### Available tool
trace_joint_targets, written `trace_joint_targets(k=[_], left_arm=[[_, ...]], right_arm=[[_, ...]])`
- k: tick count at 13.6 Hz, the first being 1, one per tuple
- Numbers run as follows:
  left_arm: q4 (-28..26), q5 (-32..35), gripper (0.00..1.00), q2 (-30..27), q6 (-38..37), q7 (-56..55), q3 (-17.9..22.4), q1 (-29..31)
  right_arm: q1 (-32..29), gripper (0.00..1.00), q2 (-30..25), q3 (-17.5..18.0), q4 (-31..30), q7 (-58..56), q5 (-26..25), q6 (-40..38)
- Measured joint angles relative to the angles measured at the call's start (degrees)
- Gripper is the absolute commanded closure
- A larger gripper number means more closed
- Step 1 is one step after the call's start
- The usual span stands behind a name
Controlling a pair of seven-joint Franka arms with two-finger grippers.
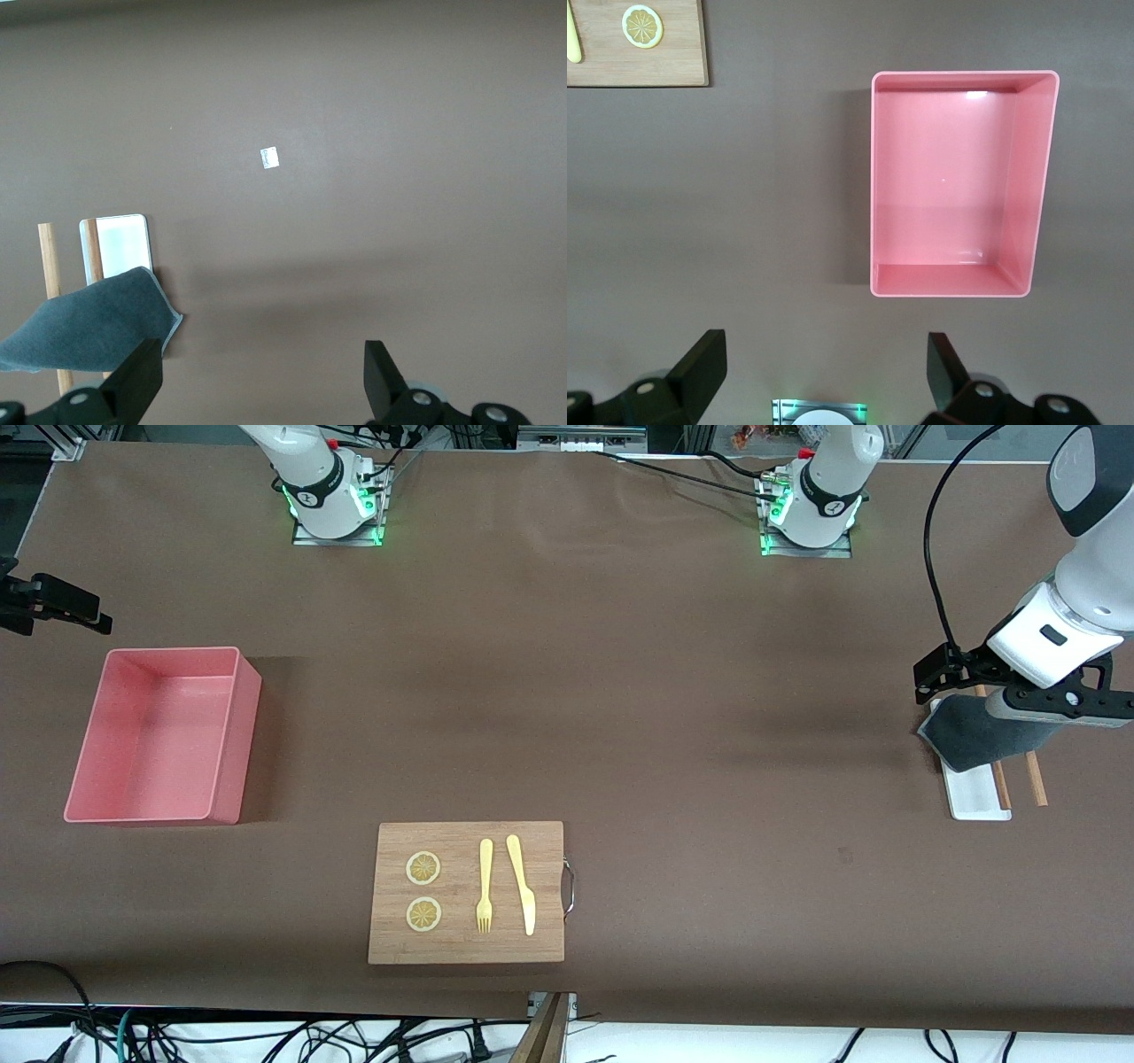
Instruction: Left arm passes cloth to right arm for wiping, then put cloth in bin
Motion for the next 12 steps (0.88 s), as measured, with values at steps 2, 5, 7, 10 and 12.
trace_joint_targets(k=[2,5,7,10,12], left_arm=[[0.0,0.0,0.00,0.0,0.0,0.1,0.0,0.0],[0.0,0.0,0.00,0.1,0.0,0.1,0.0,0.0],[0.0,0.0,0.00,0.2,0.0,0.1,0.0,0.0],[0.0,0.0,0.00,0.4,-0.2,0.1,0.0,0.0],[0.0,0.0,0.00,0.5,-1.1,0.1,0.0,0.0]], right_arm=[[0.0,0.00,0.0,0.0,0.0,0.0,0.0,0.0],[0.0,0.00,0.0,0.0,0.0,0.0,0.0,0.0],[0.0,0.00,0.0,0.0,0.0,0.0,0.0,0.0],[0.0,0.00,0.0,0.0,0.0,0.0,0.0,0.0],[0.0,0.00,0.0,0.0,0.0,0.0,0.0,0.3]])
